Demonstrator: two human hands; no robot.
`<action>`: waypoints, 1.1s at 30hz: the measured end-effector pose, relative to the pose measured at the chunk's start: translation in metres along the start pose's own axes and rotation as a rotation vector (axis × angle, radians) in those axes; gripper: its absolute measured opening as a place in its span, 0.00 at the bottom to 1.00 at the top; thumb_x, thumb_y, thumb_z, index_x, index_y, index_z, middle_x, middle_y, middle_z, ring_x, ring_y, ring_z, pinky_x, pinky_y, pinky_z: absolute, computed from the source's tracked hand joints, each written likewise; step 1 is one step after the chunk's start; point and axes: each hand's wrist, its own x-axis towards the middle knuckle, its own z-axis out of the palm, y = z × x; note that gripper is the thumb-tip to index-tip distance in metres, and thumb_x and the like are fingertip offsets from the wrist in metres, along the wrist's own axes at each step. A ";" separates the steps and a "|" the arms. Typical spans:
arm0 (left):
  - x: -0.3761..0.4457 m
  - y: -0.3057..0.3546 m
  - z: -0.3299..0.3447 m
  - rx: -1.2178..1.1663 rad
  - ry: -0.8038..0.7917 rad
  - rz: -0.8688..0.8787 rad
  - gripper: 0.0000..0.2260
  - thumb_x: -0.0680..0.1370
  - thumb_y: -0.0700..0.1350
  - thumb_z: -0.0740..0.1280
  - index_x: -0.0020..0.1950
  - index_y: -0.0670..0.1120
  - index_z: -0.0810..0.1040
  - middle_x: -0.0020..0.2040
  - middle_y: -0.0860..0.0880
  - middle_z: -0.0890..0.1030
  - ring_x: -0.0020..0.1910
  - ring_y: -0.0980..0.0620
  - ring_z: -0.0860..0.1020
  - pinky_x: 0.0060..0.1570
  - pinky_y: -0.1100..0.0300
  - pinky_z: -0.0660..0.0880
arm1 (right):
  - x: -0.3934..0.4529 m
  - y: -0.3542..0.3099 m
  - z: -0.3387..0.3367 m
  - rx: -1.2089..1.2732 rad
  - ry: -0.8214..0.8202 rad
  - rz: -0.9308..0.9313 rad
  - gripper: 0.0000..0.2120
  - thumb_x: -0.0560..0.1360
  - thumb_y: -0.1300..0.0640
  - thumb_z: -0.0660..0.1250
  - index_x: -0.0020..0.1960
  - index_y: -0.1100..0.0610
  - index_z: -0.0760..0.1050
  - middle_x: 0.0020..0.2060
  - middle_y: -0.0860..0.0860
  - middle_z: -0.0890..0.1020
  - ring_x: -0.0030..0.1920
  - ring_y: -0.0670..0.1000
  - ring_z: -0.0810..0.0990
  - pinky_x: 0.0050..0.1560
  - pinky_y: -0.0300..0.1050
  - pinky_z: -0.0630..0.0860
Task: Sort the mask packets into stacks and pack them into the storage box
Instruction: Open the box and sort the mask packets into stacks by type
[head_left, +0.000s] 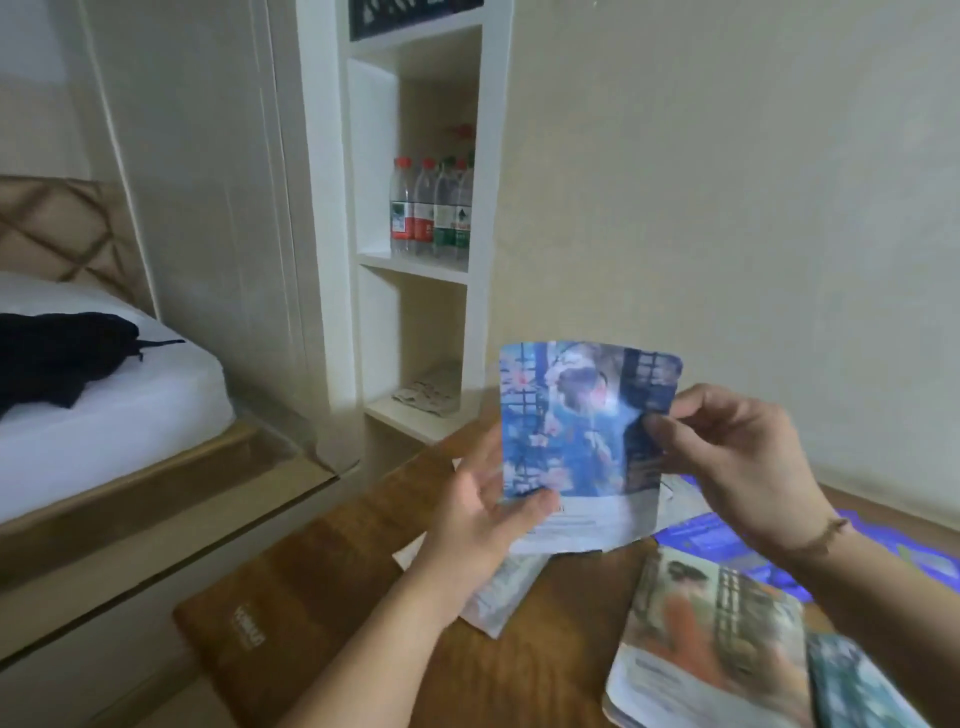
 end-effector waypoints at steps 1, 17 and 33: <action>-0.010 0.006 0.011 -0.071 -0.081 -0.033 0.21 0.68 0.52 0.77 0.60 0.56 0.78 0.62 0.49 0.81 0.60 0.50 0.79 0.53 0.56 0.79 | -0.012 -0.012 -0.006 0.086 -0.007 0.039 0.07 0.66 0.53 0.73 0.31 0.54 0.78 0.30 0.51 0.82 0.33 0.47 0.80 0.37 0.45 0.82; -0.072 0.071 0.217 -0.206 -0.218 -0.178 0.09 0.76 0.44 0.68 0.55 0.44 0.80 0.50 0.43 0.85 0.45 0.47 0.84 0.44 0.53 0.79 | -0.229 -0.085 -0.155 -0.066 0.295 0.457 0.11 0.74 0.67 0.70 0.56 0.60 0.78 0.45 0.58 0.86 0.48 0.58 0.84 0.46 0.47 0.81; -0.086 -0.023 0.476 0.887 -0.737 0.155 0.10 0.71 0.54 0.75 0.51 0.57 0.84 0.44 0.59 0.82 0.48 0.56 0.79 0.52 0.57 0.71 | -0.400 -0.094 -0.298 -0.699 0.703 0.835 0.12 0.73 0.55 0.73 0.55 0.53 0.78 0.22 0.53 0.78 0.20 0.49 0.75 0.24 0.36 0.69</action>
